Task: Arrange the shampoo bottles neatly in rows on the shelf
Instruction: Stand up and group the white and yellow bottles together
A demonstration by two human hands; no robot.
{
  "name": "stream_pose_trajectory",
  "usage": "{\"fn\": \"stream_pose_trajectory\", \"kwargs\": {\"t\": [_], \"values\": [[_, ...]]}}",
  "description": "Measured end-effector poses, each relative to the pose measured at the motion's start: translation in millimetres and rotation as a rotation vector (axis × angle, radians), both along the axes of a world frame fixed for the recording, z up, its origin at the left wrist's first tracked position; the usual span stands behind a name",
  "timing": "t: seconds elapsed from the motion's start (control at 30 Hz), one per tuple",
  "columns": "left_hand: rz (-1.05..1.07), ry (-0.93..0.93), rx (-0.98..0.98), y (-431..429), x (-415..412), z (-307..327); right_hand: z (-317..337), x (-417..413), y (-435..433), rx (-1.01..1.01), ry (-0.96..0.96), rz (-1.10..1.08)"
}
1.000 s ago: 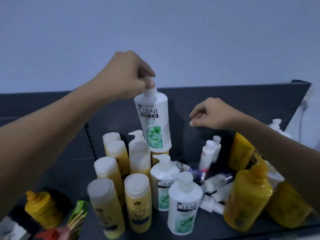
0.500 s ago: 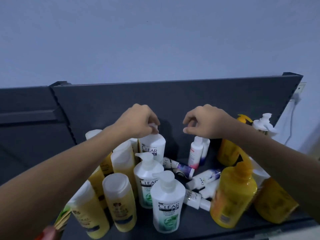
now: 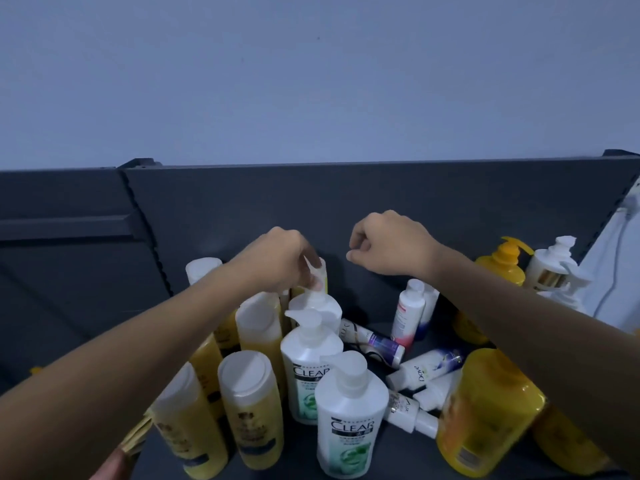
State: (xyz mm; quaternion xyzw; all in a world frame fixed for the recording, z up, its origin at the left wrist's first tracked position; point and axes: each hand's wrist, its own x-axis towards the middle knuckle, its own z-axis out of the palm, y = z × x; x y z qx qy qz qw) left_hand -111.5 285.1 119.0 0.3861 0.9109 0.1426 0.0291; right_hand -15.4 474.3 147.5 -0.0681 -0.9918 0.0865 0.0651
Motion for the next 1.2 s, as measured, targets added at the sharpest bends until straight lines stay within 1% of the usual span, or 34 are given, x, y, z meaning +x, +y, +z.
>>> {"fn": "stream_pose_trajectory", "kwargs": {"t": [0.07, 0.13, 0.23, 0.37, 0.47, 0.53, 0.7, 0.83, 0.97, 1.2], "values": [[0.011, 0.066, 0.02, -12.9, -13.4, 11.3, -1.6, -14.6, -6.9, -0.006, -0.01, 0.035], [0.07, 0.153, 0.016, -26.9, -27.3, 19.8, -4.6, -30.2, -12.5, 0.0, -0.035, 0.077], [0.129, 0.239, -0.072, -38.7, -44.5, 17.4, -12.7, -52.5, -17.9, 0.029, -0.095, 0.157], [0.096, 0.169, -0.161, -38.7, -51.1, 2.6, -26.8, -73.0, -21.2, 0.031, -0.186, 0.244], [0.071, 0.169, -0.248, -36.1, -51.7, -5.9, -36.7, -82.8, -23.3, 0.008, -0.222, 0.26], [0.066, 0.168, -0.269, -35.7, -52.3, -7.1, -41.3, -88.3, -24.3, 0.005, -0.225, 0.258], [0.119, 0.173, -0.219, -41.7, -53.2, -5.7, -45.6, -97.8, -23.2, -0.021, -0.215, 0.252], [0.149, 0.17, -0.132, -48.8, -51.8, 8.9, -49.7, -101.1, -20.8, -0.033, -0.204, 0.253], [0.174, 0.209, -0.025, -52.9, -52.0, 44.5, -51.8, -102.5, -18.5, -0.046, -0.194, 0.254], [0.23, 0.277, 0.174, -68.0, -44.4, 125.1, -46.9, -106.4, -31.6, -0.055, -0.202, 0.267]]}}
